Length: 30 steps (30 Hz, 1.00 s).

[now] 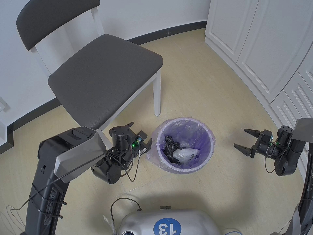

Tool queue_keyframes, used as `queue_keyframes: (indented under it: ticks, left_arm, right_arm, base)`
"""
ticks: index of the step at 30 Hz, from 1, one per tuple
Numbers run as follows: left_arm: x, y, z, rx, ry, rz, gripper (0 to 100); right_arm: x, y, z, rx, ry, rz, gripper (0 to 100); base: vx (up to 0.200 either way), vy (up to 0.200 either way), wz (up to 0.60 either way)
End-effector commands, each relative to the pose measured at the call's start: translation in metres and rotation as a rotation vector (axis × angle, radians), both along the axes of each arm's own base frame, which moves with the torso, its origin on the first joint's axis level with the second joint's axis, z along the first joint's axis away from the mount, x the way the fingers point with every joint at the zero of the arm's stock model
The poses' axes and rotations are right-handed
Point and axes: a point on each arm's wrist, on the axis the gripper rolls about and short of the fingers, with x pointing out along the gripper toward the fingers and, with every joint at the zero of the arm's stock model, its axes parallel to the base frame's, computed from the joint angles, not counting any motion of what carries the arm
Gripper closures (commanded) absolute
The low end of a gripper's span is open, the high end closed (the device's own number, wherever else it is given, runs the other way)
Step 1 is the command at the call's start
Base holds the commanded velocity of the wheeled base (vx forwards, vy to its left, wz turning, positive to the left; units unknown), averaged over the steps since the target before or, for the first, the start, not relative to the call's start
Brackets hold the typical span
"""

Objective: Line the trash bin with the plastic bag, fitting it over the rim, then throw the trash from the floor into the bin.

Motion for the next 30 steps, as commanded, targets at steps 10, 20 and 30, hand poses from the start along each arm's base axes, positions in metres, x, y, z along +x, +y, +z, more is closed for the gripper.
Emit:
queue_keyframes:
  ticks: [10, 20, 30]
  left_arm:
    - [0.006, 0.0, -0.047, 0.013, 0.061, 0.011, 0]
    - [-0.002, 0.027, -0.028, 0.016, 0.014, 0.127, 0]
    - [-0.041, 0.03, 0.004, -0.006, -0.033, 0.098, 0]
  right_arm:
    - [-0.003, 0.003, 0.087, 0.07, -0.154, -0.171, 0]
    - [0.001, 0.01, 0.116, 0.035, -0.187, -0.483, 0]
    - [-0.004, 0.014, 0.114, -0.035, -0.182, -0.56, 0]
  base:
    - [0.0, 0.0, 0.0]
    - [0.0, 0.0, 0.0]
    - [0.0, 0.0, 0.0]
